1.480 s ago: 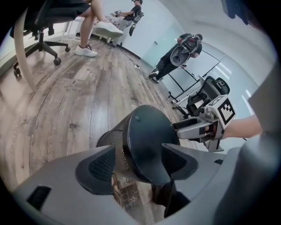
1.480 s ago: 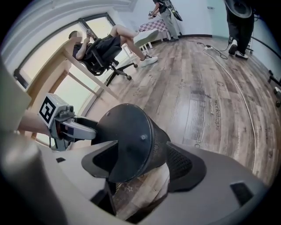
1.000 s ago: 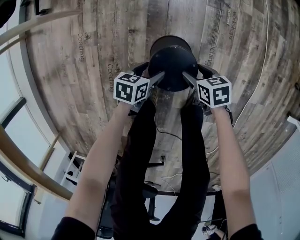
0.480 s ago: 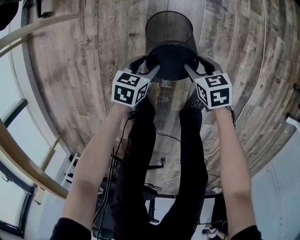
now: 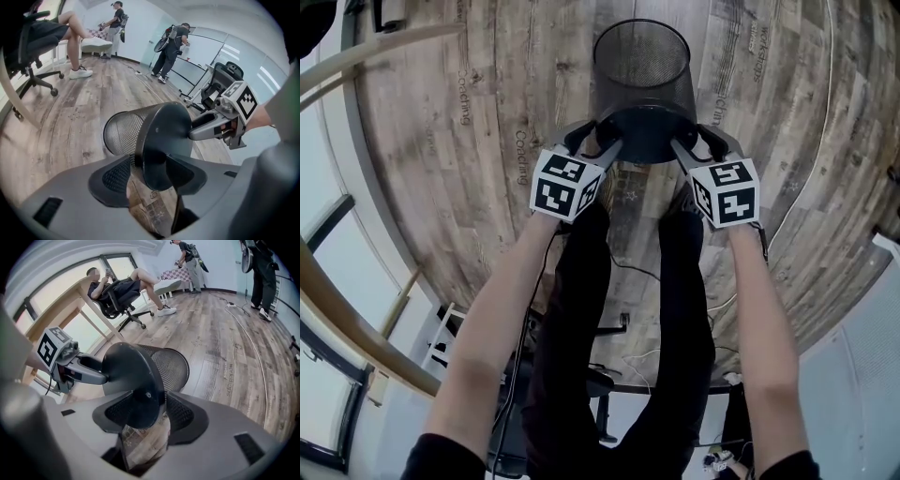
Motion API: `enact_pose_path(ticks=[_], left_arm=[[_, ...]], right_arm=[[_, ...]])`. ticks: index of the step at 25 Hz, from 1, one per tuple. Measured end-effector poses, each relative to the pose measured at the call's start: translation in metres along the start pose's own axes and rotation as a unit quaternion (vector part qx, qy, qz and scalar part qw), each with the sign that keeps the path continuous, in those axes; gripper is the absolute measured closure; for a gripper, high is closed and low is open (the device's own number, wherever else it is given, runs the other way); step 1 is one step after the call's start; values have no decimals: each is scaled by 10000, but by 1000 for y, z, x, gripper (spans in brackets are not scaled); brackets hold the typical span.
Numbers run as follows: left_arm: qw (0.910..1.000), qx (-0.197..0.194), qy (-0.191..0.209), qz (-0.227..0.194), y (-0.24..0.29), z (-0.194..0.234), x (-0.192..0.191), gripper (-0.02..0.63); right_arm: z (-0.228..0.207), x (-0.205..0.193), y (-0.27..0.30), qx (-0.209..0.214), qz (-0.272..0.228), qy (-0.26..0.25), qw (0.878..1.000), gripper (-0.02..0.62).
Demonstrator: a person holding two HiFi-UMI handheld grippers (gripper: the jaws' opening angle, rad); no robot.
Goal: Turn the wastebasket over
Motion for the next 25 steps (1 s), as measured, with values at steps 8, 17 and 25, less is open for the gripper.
enact_pose_path(ticks=[8,17,25], left_arm=[[9950,-529,-813,237,-3,-17,-40,291],[9839,-996,-1375,567,8,-35,-72,224],[9847,-1213,-1138,521,19,-28,-80,176]], right_arm=[[14,-35,-2,532,243,674,9960,314],[20,-73,6,827,503,944,9908,278],[25,-91,15,1491,522,984,9825,212]])
Point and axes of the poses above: the fingertips, and each gripper's own axes: y forward along the fingers, z to its left, x out of its top, the point moved 8 cm from there along -y, backward along the fingers, and after that the axes turned 1 degree about z, right-handed, at the moved point
